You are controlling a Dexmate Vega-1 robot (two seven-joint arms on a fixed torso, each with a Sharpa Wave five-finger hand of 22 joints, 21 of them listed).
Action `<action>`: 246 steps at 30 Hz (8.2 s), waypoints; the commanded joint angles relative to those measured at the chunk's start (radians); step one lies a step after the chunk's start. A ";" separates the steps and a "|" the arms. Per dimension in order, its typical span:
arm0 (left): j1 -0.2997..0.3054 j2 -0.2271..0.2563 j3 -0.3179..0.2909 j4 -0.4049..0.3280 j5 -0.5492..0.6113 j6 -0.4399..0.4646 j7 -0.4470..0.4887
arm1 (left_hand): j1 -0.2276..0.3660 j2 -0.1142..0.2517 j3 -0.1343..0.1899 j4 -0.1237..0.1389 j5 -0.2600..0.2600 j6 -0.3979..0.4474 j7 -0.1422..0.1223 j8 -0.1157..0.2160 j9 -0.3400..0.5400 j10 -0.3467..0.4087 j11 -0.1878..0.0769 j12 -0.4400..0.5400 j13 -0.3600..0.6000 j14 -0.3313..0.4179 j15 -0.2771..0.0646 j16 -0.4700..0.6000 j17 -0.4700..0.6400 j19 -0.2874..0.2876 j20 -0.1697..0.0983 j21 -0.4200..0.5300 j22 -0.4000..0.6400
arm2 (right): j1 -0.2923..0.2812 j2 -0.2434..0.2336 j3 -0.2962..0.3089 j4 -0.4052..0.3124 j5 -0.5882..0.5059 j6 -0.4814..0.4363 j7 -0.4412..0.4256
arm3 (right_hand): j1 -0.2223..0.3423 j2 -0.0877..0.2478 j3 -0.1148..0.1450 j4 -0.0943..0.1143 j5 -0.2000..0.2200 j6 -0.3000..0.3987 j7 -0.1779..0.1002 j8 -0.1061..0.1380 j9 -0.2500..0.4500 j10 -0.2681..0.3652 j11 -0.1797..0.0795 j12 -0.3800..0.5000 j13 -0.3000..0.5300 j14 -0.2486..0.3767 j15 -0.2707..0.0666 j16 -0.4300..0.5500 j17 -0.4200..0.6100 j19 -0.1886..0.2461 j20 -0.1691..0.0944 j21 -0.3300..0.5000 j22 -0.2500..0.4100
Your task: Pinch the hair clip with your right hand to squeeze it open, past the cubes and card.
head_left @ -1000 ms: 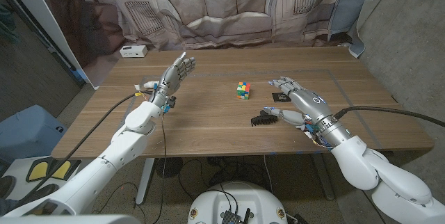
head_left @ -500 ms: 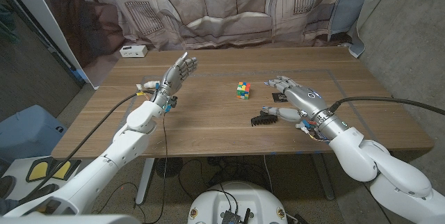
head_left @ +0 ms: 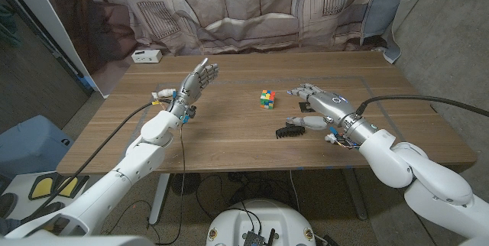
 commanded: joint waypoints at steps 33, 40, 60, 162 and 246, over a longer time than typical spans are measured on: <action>-0.021 -0.012 0.015 0.017 -0.001 0.018 -0.005 | 0.002 0.016 0.005 -0.009 -0.003 0.006 0.004 -0.002 0.003 0.012 0.003 -0.006 0.002 0.008 0.003 -0.004 0.002 0.006 0.003 0.000 0.005 | 0.306 -0.117 -0.272 -0.072 -0.098 -0.322 0.425 | 0.130 -0.064 0.041 -0.003 0.021 -0.127 -0.009 -0.026 0.003 -0.043 -0.038 -0.018 0.002 -0.007 -0.009 0.000 -0.002 0.031 0.070 0.016 0.005; -0.025 -0.015 0.017 0.023 -0.003 0.018 -0.008 | 0.002 0.017 0.005 -0.009 -0.003 0.006 0.003 -0.002 0.003 0.012 0.003 -0.006 0.002 0.009 0.003 -0.004 0.002 0.006 0.003 -0.001 0.005 | 0.351 -0.113 -0.306 -0.063 -0.077 -0.336 0.472 | 0.138 -0.074 0.042 0.000 0.021 -0.124 -0.003 -0.018 0.003 -0.049 -0.038 -0.018 0.001 0.007 -0.001 0.005 -0.002 0.043 0.075 0.019 0.005; -0.030 -0.018 0.018 0.035 -0.003 0.022 -0.008 | 0.001 0.018 0.005 -0.012 -0.003 0.009 0.004 -0.002 0.003 0.014 0.001 -0.007 0.002 0.012 0.001 -0.004 0.002 0.006 0.004 -0.001 0.005 | 0.428 -0.091 -0.392 -0.022 -0.087 -0.350 0.497 | 0.161 -0.085 0.051 0.009 0.024 -0.057 -0.037 0.010 0.005 -0.030 -0.053 -0.007 -0.001 0.054 -0.009 0.019 -0.001 0.096 0.107 0.032 0.006; -0.051 -0.035 0.038 0.073 -0.006 0.046 -0.014 | -0.001 0.026 0.006 -0.023 -0.003 0.016 0.005 -0.003 0.003 0.017 0.003 -0.011 0.003 0.013 0.004 -0.006 0.002 0.003 0.003 -0.003 0.005 | 0.479 -0.051 -0.475 0.164 -0.086 -0.235 0.328 | 0.302 -0.056 0.077 0.028 0.044 0.358 -0.163 0.102 0.005 0.368 -0.164 0.033 -0.003 0.410 -0.118 0.106 0.004 0.328 0.062 0.048 0.008; -0.084 -0.050 0.051 0.092 0.000 0.081 0.000 | -0.005 0.033 0.007 -0.032 -0.004 0.020 0.006 -0.004 0.003 0.019 0.003 -0.012 0.003 0.014 0.004 -0.006 0.003 0.003 0.002 -0.004 0.005 | 0.455 -0.060 -0.389 0.181 -0.070 -0.179 0.154 | 0.348 -0.042 0.063 0.036 0.067 0.639 -0.168 0.129 0.008 0.644 -0.166 0.016 0.003 0.697 -0.219 0.136 -0.005 0.479 0.017 0.050 0.009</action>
